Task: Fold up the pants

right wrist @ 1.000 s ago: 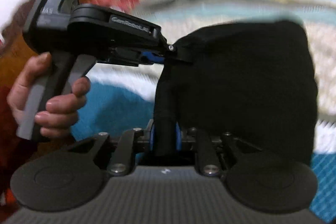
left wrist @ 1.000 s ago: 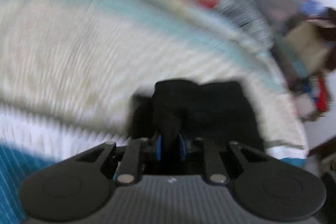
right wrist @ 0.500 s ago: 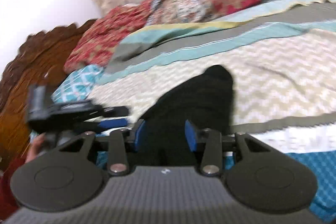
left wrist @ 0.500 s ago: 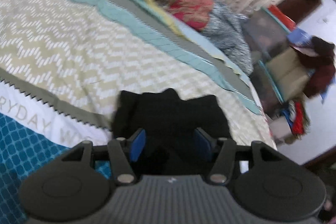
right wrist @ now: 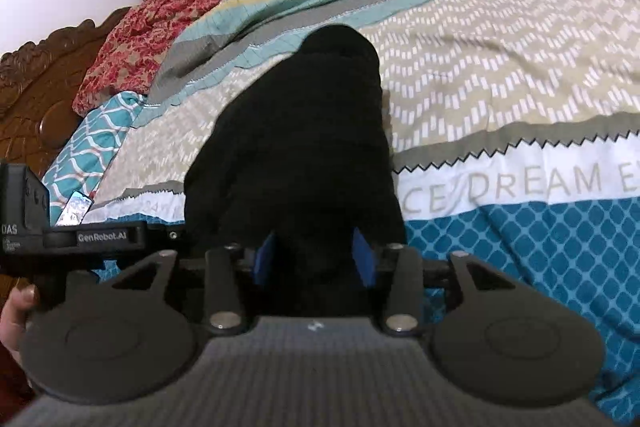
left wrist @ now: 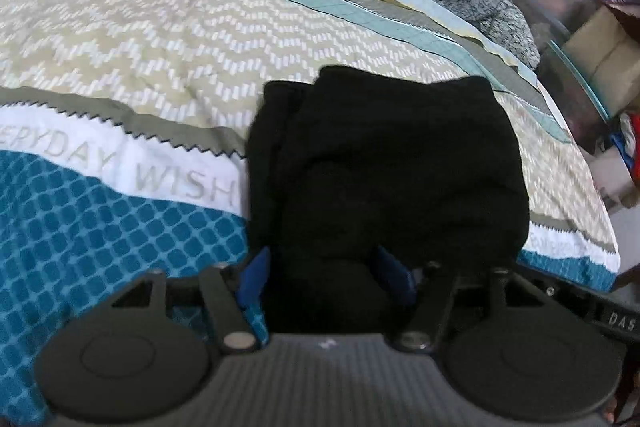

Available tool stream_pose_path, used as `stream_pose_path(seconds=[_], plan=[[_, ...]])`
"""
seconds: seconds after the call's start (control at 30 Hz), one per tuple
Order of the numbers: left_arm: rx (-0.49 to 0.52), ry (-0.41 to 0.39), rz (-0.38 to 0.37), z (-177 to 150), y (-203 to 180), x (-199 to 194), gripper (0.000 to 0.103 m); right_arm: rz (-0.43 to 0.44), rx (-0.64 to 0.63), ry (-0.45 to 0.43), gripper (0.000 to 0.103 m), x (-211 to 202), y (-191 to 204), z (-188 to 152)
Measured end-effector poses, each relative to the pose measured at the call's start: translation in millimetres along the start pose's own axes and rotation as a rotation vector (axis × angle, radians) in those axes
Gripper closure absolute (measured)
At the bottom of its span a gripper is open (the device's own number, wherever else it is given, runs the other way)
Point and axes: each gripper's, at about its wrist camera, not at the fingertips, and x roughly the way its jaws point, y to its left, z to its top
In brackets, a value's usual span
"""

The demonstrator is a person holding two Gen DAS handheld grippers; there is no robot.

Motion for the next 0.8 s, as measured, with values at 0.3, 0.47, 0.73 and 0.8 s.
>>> stream_pose_path(seconds=[0.3,0.47,0.73,0.8], plan=[[0.028,-0.042,0.106,-11,-2,-28,0.020,-0.048,0.059,-0.078,0.049,-15,-27,4],[0.039,-0.050,0.127,-12,-7,-31,0.020,-0.046,0.112,-0.071,0.049,-22,-36,0],[0.046,-0.047,0.154,-15,-8,-27,0.016,-0.052,0.141,0.052,0.040,4,-33,-15],[0.042,-0.046,0.155,-16,-7,-27,0.015,-0.053,0.140,0.055,0.039,7,-33,-18]])
